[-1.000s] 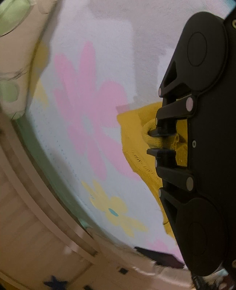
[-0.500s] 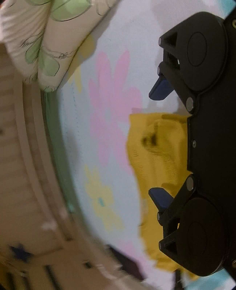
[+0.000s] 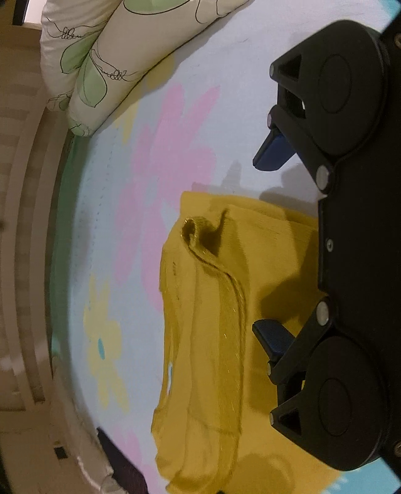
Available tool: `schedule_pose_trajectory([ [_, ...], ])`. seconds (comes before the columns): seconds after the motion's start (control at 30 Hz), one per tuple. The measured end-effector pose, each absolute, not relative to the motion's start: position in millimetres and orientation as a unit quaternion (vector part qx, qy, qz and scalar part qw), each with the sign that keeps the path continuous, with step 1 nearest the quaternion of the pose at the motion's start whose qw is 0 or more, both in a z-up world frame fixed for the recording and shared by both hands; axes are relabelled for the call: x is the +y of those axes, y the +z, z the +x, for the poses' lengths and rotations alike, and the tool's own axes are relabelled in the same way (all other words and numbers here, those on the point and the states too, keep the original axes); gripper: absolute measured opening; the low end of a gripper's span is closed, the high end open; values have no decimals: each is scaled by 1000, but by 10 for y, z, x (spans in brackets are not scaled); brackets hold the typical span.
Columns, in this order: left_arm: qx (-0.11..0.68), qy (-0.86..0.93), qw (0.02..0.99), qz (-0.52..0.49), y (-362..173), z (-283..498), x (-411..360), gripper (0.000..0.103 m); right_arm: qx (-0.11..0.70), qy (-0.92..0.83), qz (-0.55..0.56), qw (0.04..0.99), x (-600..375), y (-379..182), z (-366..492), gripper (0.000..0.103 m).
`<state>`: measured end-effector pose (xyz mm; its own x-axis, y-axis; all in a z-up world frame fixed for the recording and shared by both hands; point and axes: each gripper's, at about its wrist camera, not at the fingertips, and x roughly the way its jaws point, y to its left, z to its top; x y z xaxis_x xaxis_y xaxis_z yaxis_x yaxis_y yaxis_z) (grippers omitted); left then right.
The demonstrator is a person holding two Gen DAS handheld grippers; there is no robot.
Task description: Fold small clothes
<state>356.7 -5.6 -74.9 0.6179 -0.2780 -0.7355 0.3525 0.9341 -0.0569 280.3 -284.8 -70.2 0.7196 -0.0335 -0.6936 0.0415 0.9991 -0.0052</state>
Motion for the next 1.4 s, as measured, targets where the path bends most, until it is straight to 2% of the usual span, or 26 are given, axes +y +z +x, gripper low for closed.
schedule_pose_trajectory([
  [0.4,410,-140,901,29,-746,4304,-47,26,366,-32,24,930,-2996,-741,3263,103],
  [0.67,428,-112,897,12,-770,4537,-52,26,386,-67,78,917,-3217,-793,3518,103],
  [0.77,411,-110,905,6,-633,4446,-48,26,386,-78,98,914,-3297,-768,3507,103],
  [0.9,390,-166,905,24,-476,4015,-95,27,346,-56,96,932,-3298,-578,3253,103],
  [1.1,405,-202,890,55,-638,3545,-166,27,338,-7,47,940,-3104,-469,2824,103],
  [1.27,406,-191,892,60,-730,3651,-265,34,364,7,-14,931,-2892,-606,2852,103],
  [1.4,422,-178,888,34,-734,3977,-340,36,373,-5,-7,928,-2841,-668,3093,103],
])
